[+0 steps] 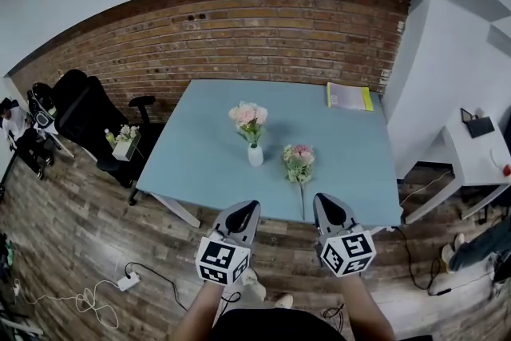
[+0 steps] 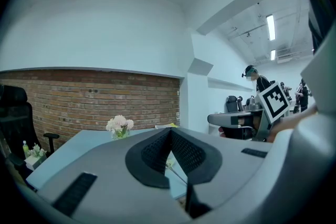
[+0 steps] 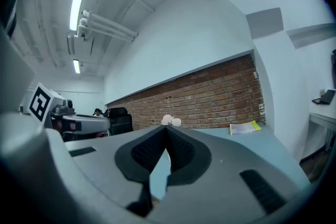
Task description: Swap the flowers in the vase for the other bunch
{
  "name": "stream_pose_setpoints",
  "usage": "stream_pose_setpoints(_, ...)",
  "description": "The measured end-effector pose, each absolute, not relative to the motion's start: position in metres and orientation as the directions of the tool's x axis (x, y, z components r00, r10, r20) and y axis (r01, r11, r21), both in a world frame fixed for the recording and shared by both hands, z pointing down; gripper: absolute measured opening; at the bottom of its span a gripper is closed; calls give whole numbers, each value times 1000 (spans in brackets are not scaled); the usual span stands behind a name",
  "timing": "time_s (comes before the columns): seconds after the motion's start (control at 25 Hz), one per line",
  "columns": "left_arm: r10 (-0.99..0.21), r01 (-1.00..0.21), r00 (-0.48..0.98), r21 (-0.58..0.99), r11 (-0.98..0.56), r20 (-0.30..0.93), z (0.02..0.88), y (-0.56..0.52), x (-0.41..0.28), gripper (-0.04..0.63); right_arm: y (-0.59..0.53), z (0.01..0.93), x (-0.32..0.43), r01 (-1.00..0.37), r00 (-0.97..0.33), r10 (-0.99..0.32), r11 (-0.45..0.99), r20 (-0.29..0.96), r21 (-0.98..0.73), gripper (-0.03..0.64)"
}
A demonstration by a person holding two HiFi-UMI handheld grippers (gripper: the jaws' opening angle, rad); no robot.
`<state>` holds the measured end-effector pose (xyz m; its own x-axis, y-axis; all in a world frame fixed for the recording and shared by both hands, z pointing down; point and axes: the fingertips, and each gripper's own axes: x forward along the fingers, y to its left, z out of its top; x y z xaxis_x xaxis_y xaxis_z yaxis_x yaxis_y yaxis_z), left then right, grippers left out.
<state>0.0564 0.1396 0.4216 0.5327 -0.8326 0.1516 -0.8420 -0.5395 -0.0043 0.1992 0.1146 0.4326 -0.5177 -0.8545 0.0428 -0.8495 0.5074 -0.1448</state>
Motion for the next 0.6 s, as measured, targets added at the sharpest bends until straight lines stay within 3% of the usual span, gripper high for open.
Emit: stream_pose_setpoints(0.6,-830,-839,533,-18,-543,163,429,85,47,6,62,437,186,-841,-530,-847,517,48,-162,6)
